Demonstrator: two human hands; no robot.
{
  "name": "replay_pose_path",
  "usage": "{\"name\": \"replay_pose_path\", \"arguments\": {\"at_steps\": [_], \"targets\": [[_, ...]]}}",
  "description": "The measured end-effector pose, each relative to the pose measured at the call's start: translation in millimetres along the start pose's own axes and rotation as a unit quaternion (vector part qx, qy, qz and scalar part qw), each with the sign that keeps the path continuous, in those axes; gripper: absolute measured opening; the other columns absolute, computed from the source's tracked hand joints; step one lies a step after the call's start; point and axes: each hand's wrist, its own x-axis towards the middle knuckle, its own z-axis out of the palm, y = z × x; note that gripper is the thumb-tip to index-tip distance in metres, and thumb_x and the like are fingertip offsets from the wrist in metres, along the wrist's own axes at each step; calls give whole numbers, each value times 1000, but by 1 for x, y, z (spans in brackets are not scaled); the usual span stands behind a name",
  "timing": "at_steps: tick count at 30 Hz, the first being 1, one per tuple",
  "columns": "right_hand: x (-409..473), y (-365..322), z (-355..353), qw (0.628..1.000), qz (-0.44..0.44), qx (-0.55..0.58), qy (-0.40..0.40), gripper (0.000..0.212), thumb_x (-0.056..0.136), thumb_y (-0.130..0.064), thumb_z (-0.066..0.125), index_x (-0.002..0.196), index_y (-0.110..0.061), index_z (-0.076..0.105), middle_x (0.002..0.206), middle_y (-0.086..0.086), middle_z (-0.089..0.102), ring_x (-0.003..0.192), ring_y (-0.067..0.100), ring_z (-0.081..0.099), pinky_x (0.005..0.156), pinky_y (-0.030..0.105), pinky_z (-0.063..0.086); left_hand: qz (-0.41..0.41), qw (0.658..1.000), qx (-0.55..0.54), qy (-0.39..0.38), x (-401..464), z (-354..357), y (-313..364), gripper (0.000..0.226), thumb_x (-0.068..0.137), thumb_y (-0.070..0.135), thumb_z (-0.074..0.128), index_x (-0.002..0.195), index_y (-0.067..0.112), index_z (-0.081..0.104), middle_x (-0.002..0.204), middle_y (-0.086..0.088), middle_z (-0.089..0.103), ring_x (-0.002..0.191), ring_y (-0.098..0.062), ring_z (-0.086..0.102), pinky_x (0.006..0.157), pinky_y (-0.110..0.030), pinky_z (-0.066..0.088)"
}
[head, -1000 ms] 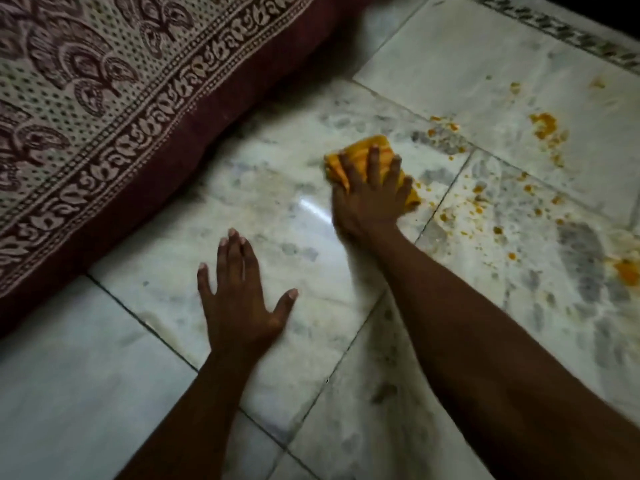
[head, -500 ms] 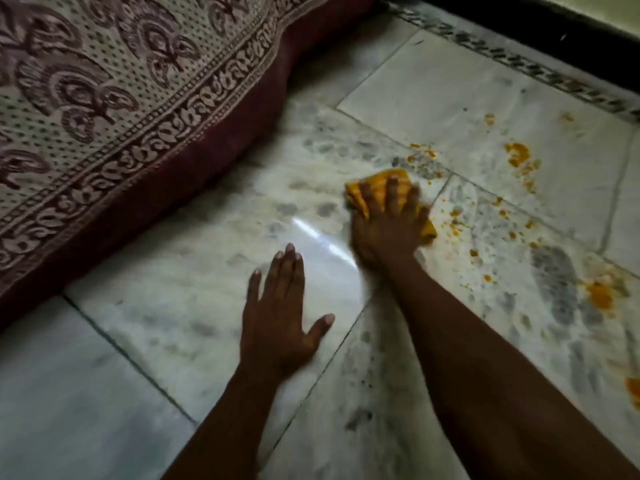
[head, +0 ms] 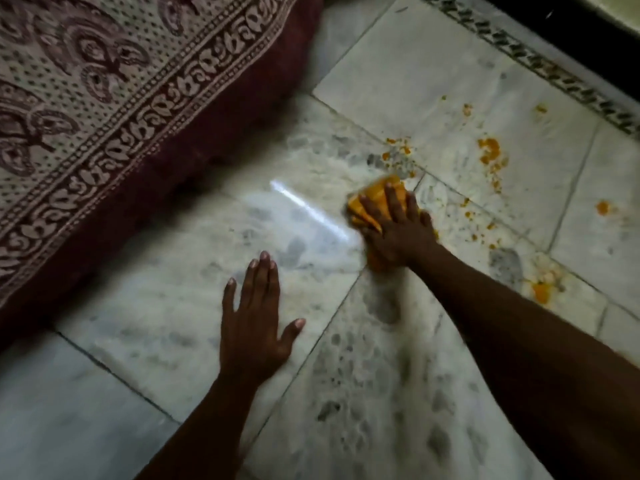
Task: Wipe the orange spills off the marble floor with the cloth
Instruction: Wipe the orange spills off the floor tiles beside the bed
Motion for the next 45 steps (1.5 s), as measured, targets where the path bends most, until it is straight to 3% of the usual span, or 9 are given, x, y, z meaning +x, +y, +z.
{"name": "replay_pose_path", "arguments": {"at_steps": [3,10,14,19,25,32,36,40,45], "targets": [[30,-42,4,997,-6,37,73,83,82,-79,-1,161,-54,6,176,-1,-10,160,42,-9,123,64,4,-11,1000,-7,16,2,2,-3,88,99,51,45,169,13,9,179,-4,0,166,-19,4,130,-56,18],[-61,-26,53,967,-231,-34,104,59,102,-67,23,160,-58,14,176,-6,2,162,34,0,122,66,12,-33,998,-34,45,2,0,2,76,102,36,46,170,19,15,179,1,6,165,-21,8,129,-51,25],[-48,25,45,985,-118,-8,124,63,95,-71,28,156,-63,16,176,-10,6,162,31,10,120,67,16,-55,997,-25,51,2,5,5,79,101,43,46,170,20,15,179,0,6,166,-23,7,129,-53,25],[34,-46,23,982,2,80,174,68,93,-73,13,159,-58,17,176,-4,-1,161,40,-3,122,68,0,-64,997,2,54,33,20,12,84,102,59,33,169,14,11,179,-4,2,166,-21,5,132,-52,13],[-33,8,45,964,-199,-16,176,63,99,-64,28,160,-55,17,176,-5,7,161,35,12,120,61,18,-61,997,-14,39,87,14,22,97,97,68,36,169,8,12,178,-10,5,165,-28,10,130,-57,16],[107,13,4,963,83,127,222,67,101,-59,13,164,-37,5,175,9,4,159,45,3,118,76,3,-63,993,35,91,116,31,40,93,101,72,27,169,13,4,179,-5,-5,166,-22,0,132,-57,9],[105,-60,13,960,-55,107,254,60,102,-52,37,161,-43,29,175,6,16,159,45,12,122,68,8,-56,993,37,93,112,26,36,93,100,71,31,169,13,9,179,-5,2,165,-23,8,131,-56,13],[27,-11,37,945,-202,38,254,58,99,-60,39,157,-54,33,173,-4,22,160,32,21,121,61,22,-70,995,23,70,115,19,38,95,98,73,32,169,12,14,179,-5,4,165,-24,13,129,-58,18],[119,7,-8,960,94,112,240,61,99,-66,29,159,-55,24,176,-1,8,161,37,6,124,66,8,-73,994,28,81,117,17,42,97,97,71,41,169,14,11,179,-3,1,166,-22,6,129,-58,18]]}}
